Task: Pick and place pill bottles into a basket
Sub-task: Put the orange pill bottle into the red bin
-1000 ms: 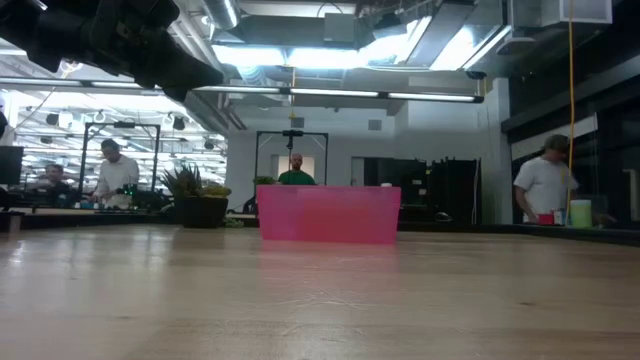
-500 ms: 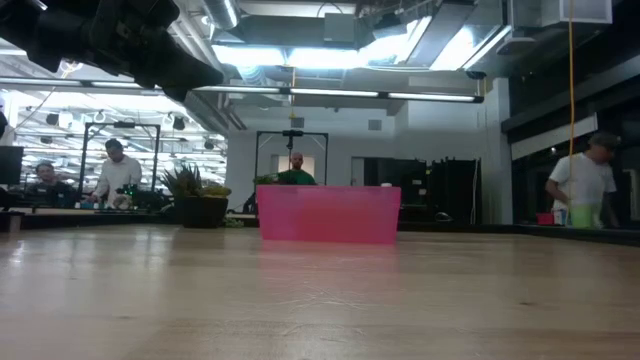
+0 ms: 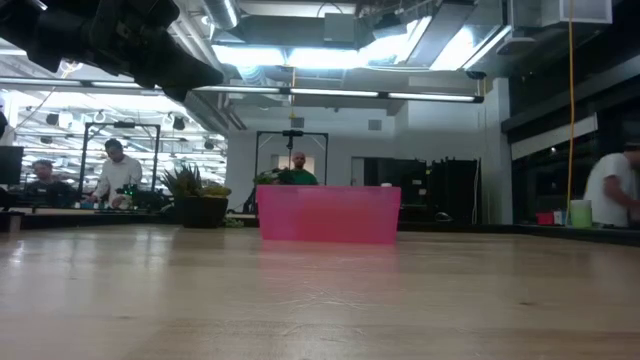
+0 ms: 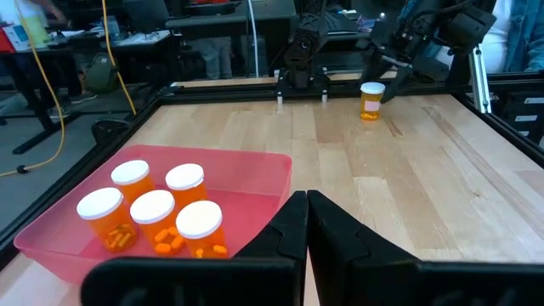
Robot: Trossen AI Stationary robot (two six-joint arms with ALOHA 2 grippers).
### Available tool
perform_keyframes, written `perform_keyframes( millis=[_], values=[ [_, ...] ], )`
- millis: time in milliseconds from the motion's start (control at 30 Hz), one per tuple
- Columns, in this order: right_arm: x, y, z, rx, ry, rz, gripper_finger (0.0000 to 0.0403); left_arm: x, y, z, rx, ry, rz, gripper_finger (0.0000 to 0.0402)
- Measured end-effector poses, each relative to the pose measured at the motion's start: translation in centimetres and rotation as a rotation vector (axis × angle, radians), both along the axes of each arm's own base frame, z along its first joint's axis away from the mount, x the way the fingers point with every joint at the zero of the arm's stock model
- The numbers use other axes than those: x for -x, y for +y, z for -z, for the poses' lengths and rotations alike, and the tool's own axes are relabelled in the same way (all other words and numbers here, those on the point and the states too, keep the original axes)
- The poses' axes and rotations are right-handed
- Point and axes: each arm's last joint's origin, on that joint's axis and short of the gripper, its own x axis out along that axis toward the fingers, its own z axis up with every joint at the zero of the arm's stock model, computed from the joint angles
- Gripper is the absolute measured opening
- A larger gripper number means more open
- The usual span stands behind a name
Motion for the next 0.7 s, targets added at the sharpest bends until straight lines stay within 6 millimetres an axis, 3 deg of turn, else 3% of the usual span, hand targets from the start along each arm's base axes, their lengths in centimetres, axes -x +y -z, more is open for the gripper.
perform_keyframes(
  millis=[333, 700],
  values=[
    [0.03, -0.14, 0.13, 0.004, 0.001, 0.003, 0.0289, 0.00, 0.00, 0.00, 0.000, 0.000, 0.000, 0.0007],
    [0.03, -0.14, 0.13, 0.004, 0.001, 0.003, 0.0224, 0.00, 0.00, 0.01, 0.000, 0.001, 0.000, 0.0007]
  ],
)
